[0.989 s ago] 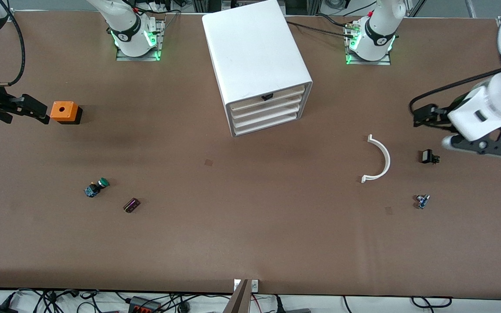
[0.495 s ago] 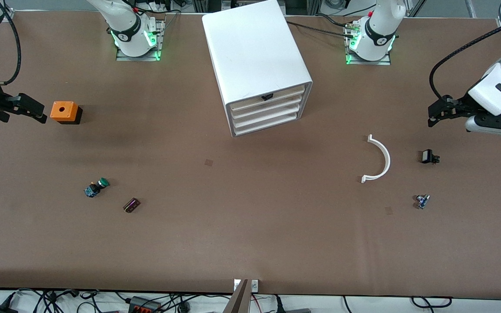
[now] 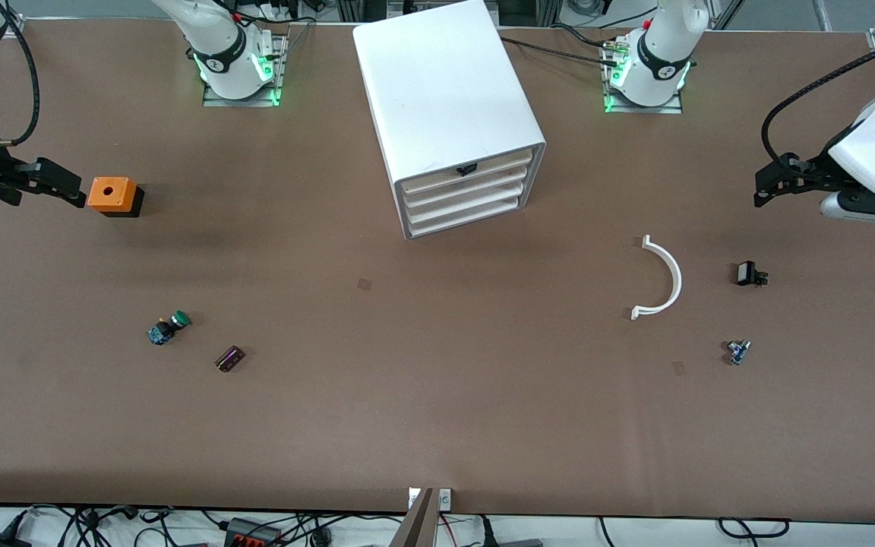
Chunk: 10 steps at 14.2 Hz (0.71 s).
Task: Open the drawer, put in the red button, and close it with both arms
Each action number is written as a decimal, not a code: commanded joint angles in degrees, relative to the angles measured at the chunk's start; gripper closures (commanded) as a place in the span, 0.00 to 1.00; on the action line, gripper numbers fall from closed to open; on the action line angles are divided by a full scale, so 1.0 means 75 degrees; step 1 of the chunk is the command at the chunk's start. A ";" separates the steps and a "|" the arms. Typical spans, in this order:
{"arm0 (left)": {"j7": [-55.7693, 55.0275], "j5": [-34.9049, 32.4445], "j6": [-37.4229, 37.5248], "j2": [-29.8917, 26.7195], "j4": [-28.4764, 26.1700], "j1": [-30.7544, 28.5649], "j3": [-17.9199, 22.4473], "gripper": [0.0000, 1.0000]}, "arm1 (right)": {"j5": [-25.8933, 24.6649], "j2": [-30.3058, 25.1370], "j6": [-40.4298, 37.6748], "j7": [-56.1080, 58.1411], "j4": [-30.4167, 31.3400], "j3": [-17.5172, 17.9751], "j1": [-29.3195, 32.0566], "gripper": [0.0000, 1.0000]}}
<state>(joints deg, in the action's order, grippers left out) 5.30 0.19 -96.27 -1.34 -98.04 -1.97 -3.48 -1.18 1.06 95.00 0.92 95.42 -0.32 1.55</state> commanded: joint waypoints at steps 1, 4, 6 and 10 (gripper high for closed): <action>0.0032 0.0116 0.0192 0.0073 0.0240 -0.0006 -0.0016 0.00 | -0.0042 -0.0223 0.0036 0.0041 0.0237 0.0031 0.0016 0.00; 0.0032 0.0104 0.0343 0.0085 0.0334 -0.0006 -0.0016 0.00 | -0.0030 -0.0282 0.0072 0.0041 0.0308 0.0031 0.0016 0.00; 0.0032 0.0115 0.0356 0.0108 0.0416 0.0040 -0.0028 0.00 | -0.0053 -0.0270 0.0118 0.0041 0.0320 0.0043 0.0004 0.00; 0.0056 0.0116 0.0356 0.0155 0.0440 0.0040 -0.0028 0.00 | -0.0065 -0.0259 0.0119 0.0053 0.0250 0.0043 0.0004 0.00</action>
<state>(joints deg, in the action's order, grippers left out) 5.29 0.19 -95.06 -1.10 -96.71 -1.64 -3.60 -1.18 0.36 95.48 0.92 96.33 -0.28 1.50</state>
